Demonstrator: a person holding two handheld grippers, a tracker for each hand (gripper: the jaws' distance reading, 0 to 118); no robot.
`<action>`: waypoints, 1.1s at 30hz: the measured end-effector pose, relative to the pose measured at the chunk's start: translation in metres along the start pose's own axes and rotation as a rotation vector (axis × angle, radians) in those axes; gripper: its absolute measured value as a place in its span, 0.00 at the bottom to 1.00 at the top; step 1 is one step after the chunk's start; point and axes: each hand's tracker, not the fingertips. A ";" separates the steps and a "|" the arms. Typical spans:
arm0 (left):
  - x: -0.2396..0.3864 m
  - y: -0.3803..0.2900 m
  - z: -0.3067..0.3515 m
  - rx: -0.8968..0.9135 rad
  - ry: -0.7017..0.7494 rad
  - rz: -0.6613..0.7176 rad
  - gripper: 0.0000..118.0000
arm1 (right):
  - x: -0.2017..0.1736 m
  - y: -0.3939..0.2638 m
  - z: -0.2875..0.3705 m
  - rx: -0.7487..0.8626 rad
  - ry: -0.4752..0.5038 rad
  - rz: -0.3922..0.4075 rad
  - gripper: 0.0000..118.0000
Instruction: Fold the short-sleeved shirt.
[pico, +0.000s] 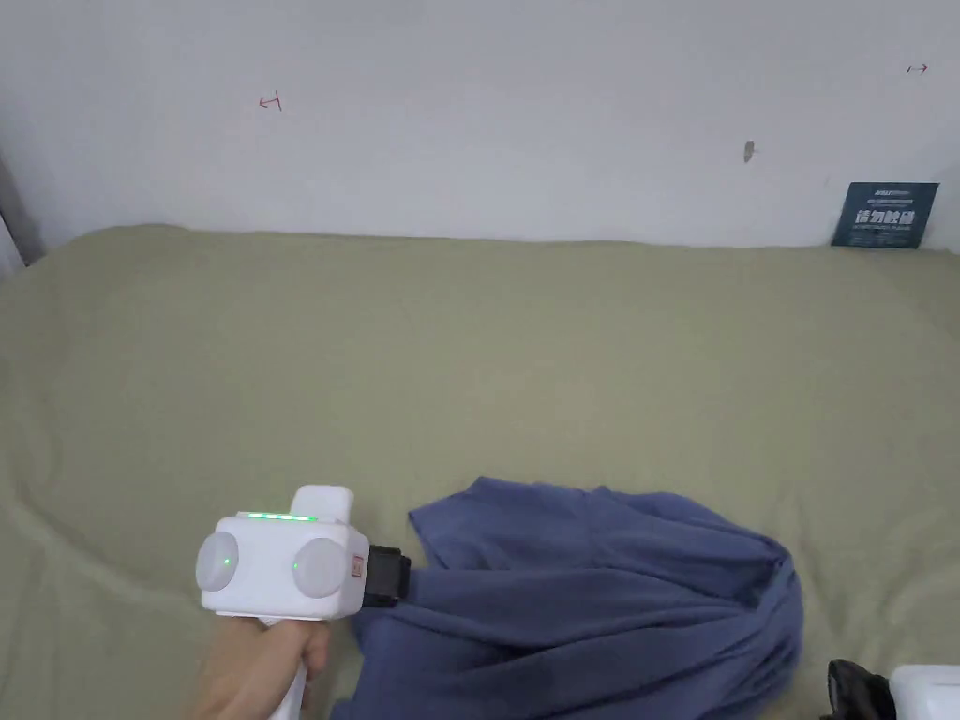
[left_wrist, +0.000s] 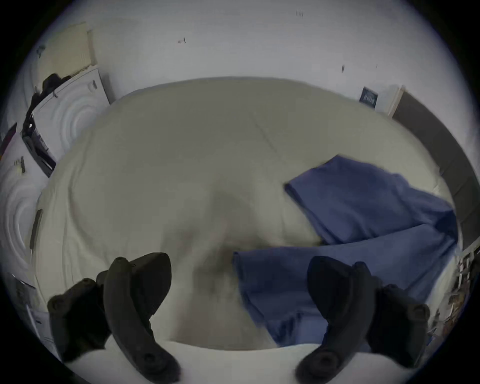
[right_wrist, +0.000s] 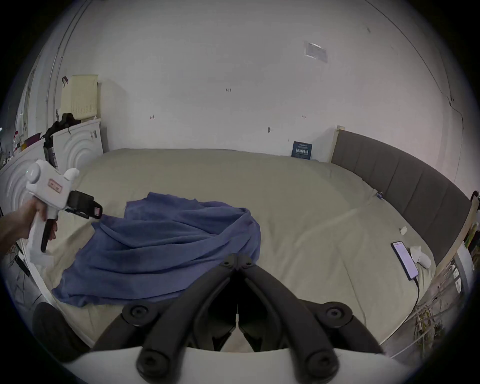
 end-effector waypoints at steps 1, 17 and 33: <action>0.004 -0.001 -0.008 -0.037 0.010 -0.013 0.91 | 0.000 -0.001 -0.003 -0.010 -0.001 0.000 0.00; 0.008 -0.011 0.015 -0.006 -0.080 -0.046 0.00 | 0.027 0.046 -0.057 -0.099 -0.012 -0.027 0.00; 0.011 -0.017 0.005 -0.010 -0.088 -0.014 0.00 | 0.041 0.073 -0.177 -0.345 0.031 0.040 0.45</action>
